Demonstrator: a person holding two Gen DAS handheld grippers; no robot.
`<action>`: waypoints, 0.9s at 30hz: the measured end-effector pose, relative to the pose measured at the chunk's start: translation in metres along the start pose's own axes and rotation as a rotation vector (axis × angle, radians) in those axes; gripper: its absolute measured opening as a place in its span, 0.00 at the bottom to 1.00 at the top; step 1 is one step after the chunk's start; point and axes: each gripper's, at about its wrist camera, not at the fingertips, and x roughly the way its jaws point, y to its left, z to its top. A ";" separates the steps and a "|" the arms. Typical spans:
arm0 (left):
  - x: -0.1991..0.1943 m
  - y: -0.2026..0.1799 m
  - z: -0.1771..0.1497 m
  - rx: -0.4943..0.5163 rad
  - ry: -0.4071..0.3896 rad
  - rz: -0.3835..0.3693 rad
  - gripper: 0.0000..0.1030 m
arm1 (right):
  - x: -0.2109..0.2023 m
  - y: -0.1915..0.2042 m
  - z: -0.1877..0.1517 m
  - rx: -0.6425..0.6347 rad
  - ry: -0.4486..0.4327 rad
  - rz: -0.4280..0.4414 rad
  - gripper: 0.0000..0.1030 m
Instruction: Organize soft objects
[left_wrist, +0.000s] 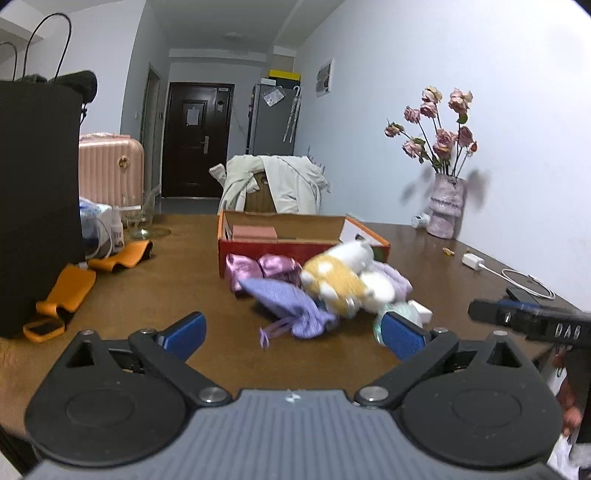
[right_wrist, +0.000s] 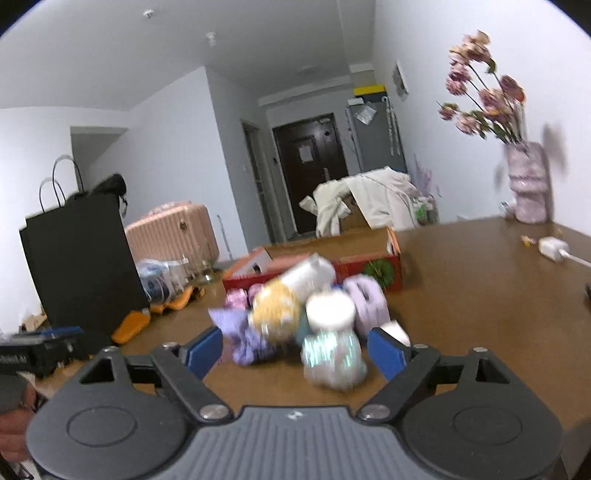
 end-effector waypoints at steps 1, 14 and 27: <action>-0.002 -0.001 -0.004 -0.003 0.005 -0.003 1.00 | -0.003 0.001 -0.008 -0.007 0.006 -0.006 0.83; 0.016 -0.014 -0.026 0.010 0.041 0.009 1.00 | 0.002 0.017 -0.029 -0.082 0.033 -0.014 0.83; 0.085 -0.035 -0.008 -0.003 0.084 -0.038 1.00 | 0.039 -0.019 0.007 -0.025 0.041 -0.044 0.83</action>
